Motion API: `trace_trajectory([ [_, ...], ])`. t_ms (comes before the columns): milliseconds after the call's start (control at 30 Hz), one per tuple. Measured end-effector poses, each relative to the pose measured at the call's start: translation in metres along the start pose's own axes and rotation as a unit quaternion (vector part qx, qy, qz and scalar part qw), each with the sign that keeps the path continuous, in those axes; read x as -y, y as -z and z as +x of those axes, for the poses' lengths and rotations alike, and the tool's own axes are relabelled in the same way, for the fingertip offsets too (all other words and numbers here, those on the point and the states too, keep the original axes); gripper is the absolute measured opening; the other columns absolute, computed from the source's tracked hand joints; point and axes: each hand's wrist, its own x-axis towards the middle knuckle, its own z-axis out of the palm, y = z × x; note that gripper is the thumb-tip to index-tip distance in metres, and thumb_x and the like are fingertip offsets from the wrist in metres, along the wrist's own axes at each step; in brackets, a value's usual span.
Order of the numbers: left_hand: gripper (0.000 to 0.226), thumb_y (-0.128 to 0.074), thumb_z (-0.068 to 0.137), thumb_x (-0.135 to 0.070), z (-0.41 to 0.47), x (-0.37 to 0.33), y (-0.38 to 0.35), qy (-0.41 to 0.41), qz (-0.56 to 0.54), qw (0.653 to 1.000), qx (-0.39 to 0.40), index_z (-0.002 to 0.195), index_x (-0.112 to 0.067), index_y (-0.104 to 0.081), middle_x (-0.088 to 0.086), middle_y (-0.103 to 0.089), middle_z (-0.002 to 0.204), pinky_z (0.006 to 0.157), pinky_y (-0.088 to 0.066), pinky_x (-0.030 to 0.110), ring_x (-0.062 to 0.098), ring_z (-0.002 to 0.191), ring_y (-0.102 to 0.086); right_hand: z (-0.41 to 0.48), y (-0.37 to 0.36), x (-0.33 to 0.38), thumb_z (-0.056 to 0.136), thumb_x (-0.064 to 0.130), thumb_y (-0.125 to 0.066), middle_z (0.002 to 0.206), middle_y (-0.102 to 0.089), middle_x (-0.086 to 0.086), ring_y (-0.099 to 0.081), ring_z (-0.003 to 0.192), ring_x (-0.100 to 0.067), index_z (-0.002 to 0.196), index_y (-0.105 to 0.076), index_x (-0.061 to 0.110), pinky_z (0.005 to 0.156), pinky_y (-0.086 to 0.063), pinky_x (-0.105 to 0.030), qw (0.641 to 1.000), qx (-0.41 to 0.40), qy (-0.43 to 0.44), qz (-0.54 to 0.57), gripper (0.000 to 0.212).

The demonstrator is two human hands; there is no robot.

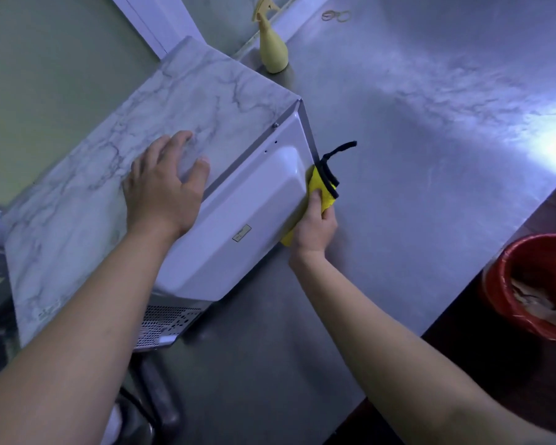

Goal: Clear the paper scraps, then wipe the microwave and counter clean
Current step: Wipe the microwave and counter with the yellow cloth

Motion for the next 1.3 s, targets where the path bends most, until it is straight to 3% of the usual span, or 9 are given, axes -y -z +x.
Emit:
trace_trajectory([
  [133, 0.059, -0.035, 0.085, -0.057, -0.003, -0.005, 0.005, 0.001, 0.000, 1.000, 0.012, 0.142, -0.041, -0.041, -0.004, -0.036, 0.155, 0.114, -0.023, 0.052, 0.030, 0.141, -0.031, -0.001, 0.004, -0.001, 0.092, 0.049, -0.061, 0.093, -0.074, 0.011, -0.069, 0.089, -0.013, 0.088, -0.071, 0.030, 0.084, -0.058, -0.038, 0.995, -0.014, -0.061, 0.071, 0.021],
  [333, 0.054, -0.038, 0.093, -0.053, -0.004, -0.005, 0.006, -0.001, -0.003, 1.000, 0.029, 0.145, -0.039, -0.038, 0.002, -0.031, 0.159, 0.117, -0.018, 0.052, 0.031, 0.144, -0.026, -0.027, 0.010, -0.003, 0.095, 0.051, -0.056, 0.096, -0.067, 0.009, -0.065, 0.090, -0.014, 0.102, -0.064, 0.027, 0.092, -0.053, -0.041, 0.993, 0.000, -0.103, 0.059, 0.025],
  [567, 0.055, -0.034, 0.096, -0.052, -0.006, -0.006, 0.005, -0.017, 0.001, 0.999, 0.036, 0.149, -0.036, -0.033, 0.006, -0.027, 0.161, 0.118, -0.012, 0.051, 0.031, 0.145, -0.022, -0.095, -0.011, -0.018, 0.099, 0.037, -0.053, 0.129, -0.064, 0.008, -0.056, 0.123, -0.013, 0.135, -0.058, 0.030, 0.110, -0.043, -0.043, 0.985, 0.042, 0.158, -0.057, 0.037],
  [733, 0.052, -0.034, 0.096, -0.052, -0.004, -0.004, 0.005, -0.026, 0.009, 0.999, 0.029, 0.146, -0.035, -0.036, 0.007, -0.030, 0.158, 0.116, -0.015, 0.050, 0.031, 0.143, -0.025, -0.124, -0.018, -0.032, 0.082, 0.020, -0.049, 0.160, -0.032, -0.001, -0.019, 0.152, -0.018, 0.143, -0.053, 0.026, 0.124, -0.018, -0.039, 0.890, 0.106, 0.402, -0.185, 0.061],
  [867, 0.051, -0.034, 0.095, -0.051, -0.003, -0.004, 0.005, -0.026, 0.010, 0.999, 0.036, 0.144, -0.036, -0.036, 0.005, -0.029, 0.157, 0.115, -0.015, 0.050, 0.030, 0.143, -0.024, -0.121, 0.016, -0.051, 0.084, 0.001, -0.062, 0.158, -0.035, -0.011, -0.023, 0.151, -0.027, 0.138, -0.057, 0.011, 0.123, -0.021, -0.042, 0.825, 0.188, 0.472, -0.247, 0.055],
  [967, 0.053, -0.032, 0.095, -0.053, -0.004, -0.005, 0.006, -0.023, 0.008, 0.999, 0.036, 0.145, -0.037, -0.035, 0.004, -0.028, 0.158, 0.115, -0.014, 0.050, 0.030, 0.143, -0.024, -0.118, 0.051, -0.061, 0.089, 0.004, -0.061, 0.144, -0.054, -0.009, -0.050, 0.135, -0.017, 0.127, -0.067, 0.015, 0.110, -0.041, -0.035, 0.873, 0.272, 0.342, -0.217, 0.041],
  [1033, 0.053, -0.032, 0.095, -0.054, -0.003, -0.005, 0.004, -0.022, 0.010, 0.999, 0.032, 0.146, -0.039, -0.035, 0.003, -0.029, 0.158, 0.115, -0.015, 0.050, 0.029, 0.143, -0.023, -0.115, 0.073, -0.055, 0.089, 0.019, -0.063, 0.109, -0.074, 0.001, -0.069, 0.096, -0.008, 0.096, -0.077, 0.025, 0.081, -0.054, -0.035, 0.949, 0.223, 0.117, -0.191, 0.016],
  [1133, 0.053, -0.032, 0.094, -0.056, -0.003, -0.003, 0.002, -0.019, 0.008, 0.999, 0.030, 0.145, -0.041, -0.035, 0.003, -0.029, 0.158, 0.116, -0.014, 0.050, 0.028, 0.144, -0.022, -0.096, 0.110, -0.045, 0.094, 0.029, -0.065, 0.094, -0.077, -0.008, -0.074, 0.083, -0.026, 0.099, -0.073, 0.018, 0.063, -0.057, -0.035, 0.962, 0.122, -0.135, -0.202, 0.015],
  [1300, 0.053, -0.033, 0.093, -0.057, -0.002, -0.001, -0.001, -0.016, 0.004, 1.000, 0.022, 0.144, -0.044, -0.035, 0.002, -0.029, 0.159, 0.117, -0.012, 0.049, 0.025, 0.145, -0.021, -0.067, 0.105, 0.026, 0.093, 0.028, -0.066, 0.075, -0.070, 0.003, -0.069, 0.087, -0.021, 0.083, -0.072, 0.022, 0.081, -0.055, -0.046, 0.986, 0.029, -0.008, -0.163, 0.013],
])
